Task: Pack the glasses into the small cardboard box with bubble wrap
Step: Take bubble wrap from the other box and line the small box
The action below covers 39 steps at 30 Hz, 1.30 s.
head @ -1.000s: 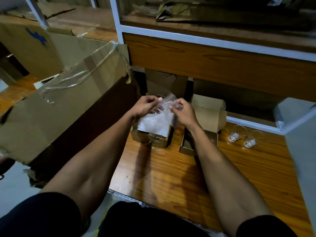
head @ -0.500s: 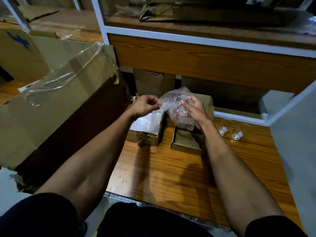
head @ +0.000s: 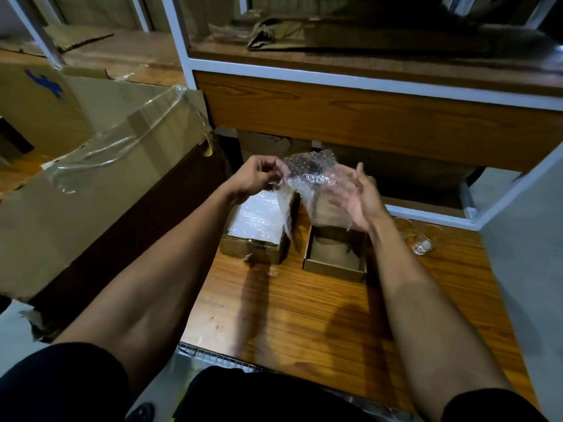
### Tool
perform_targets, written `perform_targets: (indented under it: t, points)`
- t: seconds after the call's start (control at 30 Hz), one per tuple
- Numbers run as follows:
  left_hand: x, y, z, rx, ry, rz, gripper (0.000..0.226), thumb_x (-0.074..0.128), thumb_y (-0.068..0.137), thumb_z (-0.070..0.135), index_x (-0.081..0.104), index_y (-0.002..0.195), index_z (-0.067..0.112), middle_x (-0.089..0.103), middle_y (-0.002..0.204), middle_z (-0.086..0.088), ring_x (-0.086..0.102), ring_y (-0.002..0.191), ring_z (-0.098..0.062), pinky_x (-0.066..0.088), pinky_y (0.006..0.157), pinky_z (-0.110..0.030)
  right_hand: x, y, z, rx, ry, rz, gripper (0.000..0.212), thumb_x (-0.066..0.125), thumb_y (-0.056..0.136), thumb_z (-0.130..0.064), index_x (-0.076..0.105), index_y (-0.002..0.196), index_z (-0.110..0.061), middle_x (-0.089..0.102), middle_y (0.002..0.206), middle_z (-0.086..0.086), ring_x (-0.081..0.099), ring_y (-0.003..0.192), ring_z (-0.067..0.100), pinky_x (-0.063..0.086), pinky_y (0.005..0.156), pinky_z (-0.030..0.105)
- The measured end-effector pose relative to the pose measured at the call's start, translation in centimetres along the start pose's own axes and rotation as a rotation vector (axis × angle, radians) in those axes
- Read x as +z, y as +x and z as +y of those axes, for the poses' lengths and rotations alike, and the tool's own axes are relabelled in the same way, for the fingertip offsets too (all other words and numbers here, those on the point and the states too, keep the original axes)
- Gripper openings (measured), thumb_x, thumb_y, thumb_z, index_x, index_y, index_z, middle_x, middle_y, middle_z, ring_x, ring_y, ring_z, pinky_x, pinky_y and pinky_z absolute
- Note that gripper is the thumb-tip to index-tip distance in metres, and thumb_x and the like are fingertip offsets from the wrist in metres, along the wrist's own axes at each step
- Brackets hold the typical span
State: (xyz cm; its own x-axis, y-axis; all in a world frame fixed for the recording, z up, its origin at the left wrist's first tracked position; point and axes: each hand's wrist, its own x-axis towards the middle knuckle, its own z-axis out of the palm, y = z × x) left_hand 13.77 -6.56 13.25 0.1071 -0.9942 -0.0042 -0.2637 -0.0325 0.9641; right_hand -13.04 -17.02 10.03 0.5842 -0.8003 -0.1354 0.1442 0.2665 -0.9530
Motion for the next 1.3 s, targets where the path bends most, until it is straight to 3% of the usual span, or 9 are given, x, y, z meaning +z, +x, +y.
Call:
perform_targets:
  t: [0.17, 0.3, 0.43, 0.63, 0.73, 0.87, 1.0, 1.17, 1.3]
  points:
    - [0.1, -0.1, 0.8, 0.025, -0.068, -0.076, 0.02, 0.057, 0.103, -0.003, 0.073, 0.093, 0.004, 0.073, 0.108, -0.024, 0.067, 0.101, -0.034, 0.052, 0.093, -0.051, -1.3, 0.3, 1.8, 0.135, -0.178, -0.025, 0.04, 0.047, 0.11, -0.041, 0.057, 0.145, -0.023, 0.058, 0.147, 0.007, 0.059, 0.133, 0.029, 0.048, 0.113, 0.048]
    - [0.6, -0.4, 0.8, 0.021, -0.173, -0.096, 0.029, 0.056, 0.1, -0.007, 0.078, 0.089, 0.008, 0.073, 0.114, -0.017, 0.069, 0.108, -0.03, 0.056, 0.093, -0.044, -0.2, -0.5, 2.7, 0.279, -0.236, -0.045, 0.071, 0.047, 0.103, -0.061, 0.043, 0.154, -0.012, 0.06, 0.096, -0.002, 0.061, 0.087, 0.012, 0.055, 0.093, 0.036]
    - [0.8, -0.4, 0.9, 0.027, -0.218, -0.134, 0.038, 0.054, 0.097, -0.01, 0.081, 0.084, 0.013, 0.072, 0.117, -0.015, 0.066, 0.115, -0.031, 0.052, 0.098, -0.047, 0.5, -0.3, 4.0, 0.321, -0.148, -0.071, 0.064, 0.05, 0.099, -0.068, 0.054, 0.141, -0.019, 0.066, 0.132, 0.012, 0.06, 0.128, 0.029, 0.041, 0.117, 0.052]
    - [-0.4, 0.0, 0.2, 0.024, -0.183, -0.115, 0.039, 0.055, 0.096, -0.012, 0.082, 0.085, 0.014, 0.072, 0.121, -0.016, 0.063, 0.121, -0.036, 0.042, 0.107, -0.062, 0.3, 0.0, 3.8, 0.247, 0.037, -0.023, 0.047, 0.065, 0.101, -0.042, 0.065, 0.133, -0.007, 0.068, 0.134, 0.019, 0.06, 0.132, 0.038, 0.046, 0.114, 0.056]
    - [-0.7, -0.5, -0.4, -0.007, -0.194, -0.063, 0.044, 0.055, 0.096, -0.015, 0.081, 0.079, 0.017, 0.075, 0.114, -0.011, 0.068, 0.113, -0.024, 0.052, 0.097, -0.044, -1.0, -0.1, 3.1, 0.22, 0.122, 0.011, 0.051, 0.065, 0.103, -0.031, 0.056, 0.144, -0.004, 0.069, 0.128, 0.015, 0.059, 0.133, 0.037, 0.046, 0.113, 0.059]
    - [0.0, -1.0, -1.7, -0.021, -0.176, -0.01, 0.046, 0.058, 0.093, -0.017, 0.079, 0.075, 0.019, 0.075, 0.103, -0.004, 0.066, 0.099, -0.016, 0.047, 0.075, -0.025, -2.0, -0.5, 2.1, 0.201, 0.21, 0.001, 0.057, 0.063, 0.102, -0.037, 0.052, 0.145, -0.001, 0.068, 0.131, 0.016, 0.067, 0.123, 0.033, 0.06, 0.092, 0.05]
    - [0.5, -1.0, -2.8, -0.033, -0.175, 0.036, 0.028, 0.066, 0.094, -0.01, 0.076, 0.095, 0.016, 0.073, 0.092, -0.001, 0.061, 0.081, -0.011, 0.044, 0.065, -0.02, -2.4, -0.6, 1.5, 0.234, 0.222, -0.016, 0.063, 0.072, 0.097, -0.037, 0.054, 0.148, -0.004, 0.061, 0.143, 0.023, 0.059, 0.132, 0.042, 0.045, 0.112, 0.063]
    - [0.2, -0.9, -2.6, -0.033, -0.188, 0.14, 0.026, 0.064, 0.096, -0.009, 0.07, 0.107, 0.013, 0.072, 0.093, -0.001, 0.06, 0.081, -0.009, 0.042, 0.064, -0.019, -2.9, -1.3, 1.0, 0.191, 0.29, -0.049, 0.021, 0.064, 0.097, -0.02, 0.075, 0.114, -0.013, 0.073, 0.123, 0.009, 0.07, 0.113, 0.026, 0.058, 0.095, 0.052]
    - [-0.1, -0.7, -2.5, -0.016, -0.113, 0.162, 0.023, 0.058, 0.099, -0.011, 0.07, 0.098, 0.009, 0.073, 0.078, 0.009, 0.061, 0.069, 0.0, 0.046, 0.063, -0.014, -3.3, -1.2, 0.2, 0.114, 0.307, -0.062, 0.016, 0.066, 0.094, -0.009, 0.068, 0.11, -0.013, 0.077, 0.112, 0.004, 0.071, 0.105, 0.02, 0.057, 0.094, 0.041]
